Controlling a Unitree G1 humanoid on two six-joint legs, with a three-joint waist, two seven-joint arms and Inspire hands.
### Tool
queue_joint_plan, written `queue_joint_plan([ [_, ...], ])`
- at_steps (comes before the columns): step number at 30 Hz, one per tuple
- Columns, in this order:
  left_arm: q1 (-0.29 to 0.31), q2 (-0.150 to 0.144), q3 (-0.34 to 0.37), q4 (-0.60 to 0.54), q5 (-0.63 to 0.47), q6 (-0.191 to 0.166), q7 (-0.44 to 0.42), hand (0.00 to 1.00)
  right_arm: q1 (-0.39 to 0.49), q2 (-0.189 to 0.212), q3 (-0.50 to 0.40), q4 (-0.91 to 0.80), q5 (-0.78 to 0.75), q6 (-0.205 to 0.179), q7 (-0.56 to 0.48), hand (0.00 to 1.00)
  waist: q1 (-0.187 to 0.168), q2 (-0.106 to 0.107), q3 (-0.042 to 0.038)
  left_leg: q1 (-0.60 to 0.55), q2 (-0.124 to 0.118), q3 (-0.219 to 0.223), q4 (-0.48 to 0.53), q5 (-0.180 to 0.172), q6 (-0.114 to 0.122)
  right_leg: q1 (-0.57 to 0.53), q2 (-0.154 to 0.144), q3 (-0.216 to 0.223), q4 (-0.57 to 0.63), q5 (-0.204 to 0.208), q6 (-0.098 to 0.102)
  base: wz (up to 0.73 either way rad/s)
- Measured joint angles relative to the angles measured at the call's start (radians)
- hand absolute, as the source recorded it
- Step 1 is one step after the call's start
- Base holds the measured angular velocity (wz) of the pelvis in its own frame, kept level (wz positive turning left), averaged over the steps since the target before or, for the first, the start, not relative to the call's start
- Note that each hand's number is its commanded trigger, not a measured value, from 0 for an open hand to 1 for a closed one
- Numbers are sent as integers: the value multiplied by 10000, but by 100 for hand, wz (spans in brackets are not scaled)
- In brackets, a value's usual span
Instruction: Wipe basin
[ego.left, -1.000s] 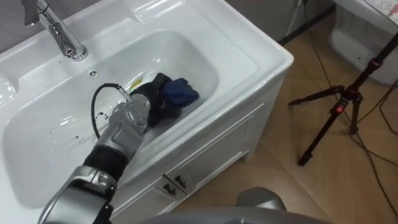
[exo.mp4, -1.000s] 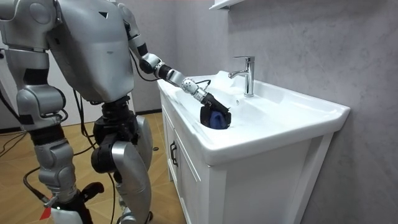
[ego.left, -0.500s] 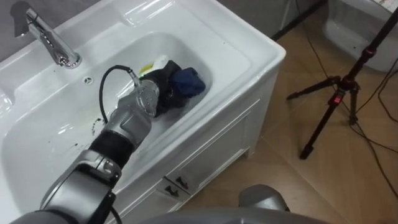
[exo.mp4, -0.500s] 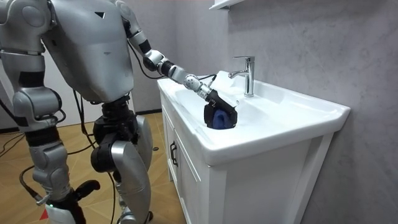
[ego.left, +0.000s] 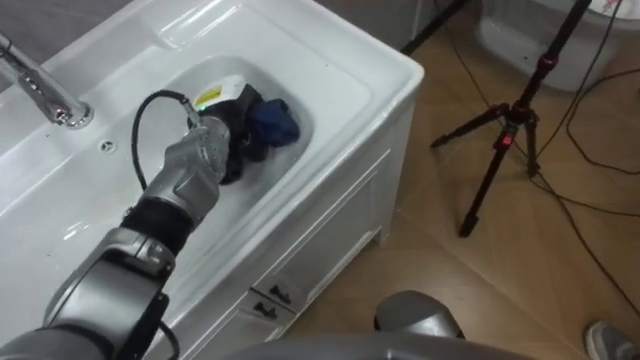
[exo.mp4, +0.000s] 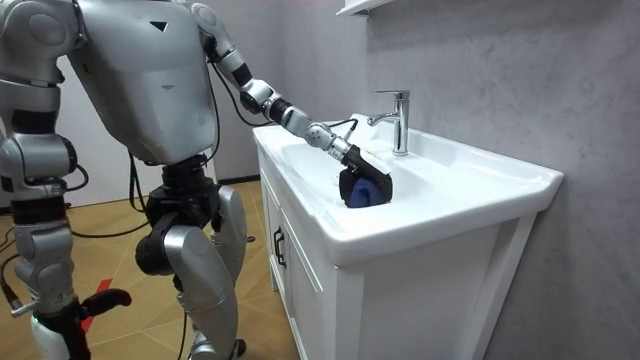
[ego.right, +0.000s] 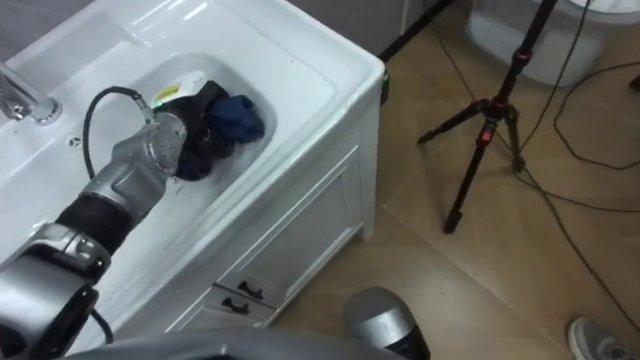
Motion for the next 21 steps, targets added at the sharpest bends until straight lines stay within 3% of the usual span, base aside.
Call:
queue_joint_plan([
  [2,-18,-6,445,583,399,-105,369,100,52,4,11,-235,39,-12,-76,0,23,-133,-16,-85,-88,66,-1,7,-8,-180,24,114,117,-4,-7,-13],
  [8,-51,-1,700,1888,1159,-235,1470,100,-157,14,33,-276,486,-17,-258,0,464,-544,-145,-143,-25,257,1,13,-22,-226,116,206,-20,103,-35,-9],
  [14,-59,-36,1120,2994,1237,-617,2493,100,-583,88,58,-312,848,-134,-532,0,881,-566,-156,-164,26,291,-23,17,-20,-154,143,188,-251,282,-23,-3],
  [19,9,52,1714,3640,1278,-651,2961,100,-778,112,139,-293,780,-130,-545,0,1273,-550,-181,-178,17,290,3,21,-26,-193,161,190,-291,278,-27,0],
  [21,5,77,1985,3946,1311,-652,3053,100,-788,113,137,-246,795,-141,-620,0,1429,-535,-243,-174,26,289,-8,23,-31,-192,172,175,-310,280,-37,0],
])
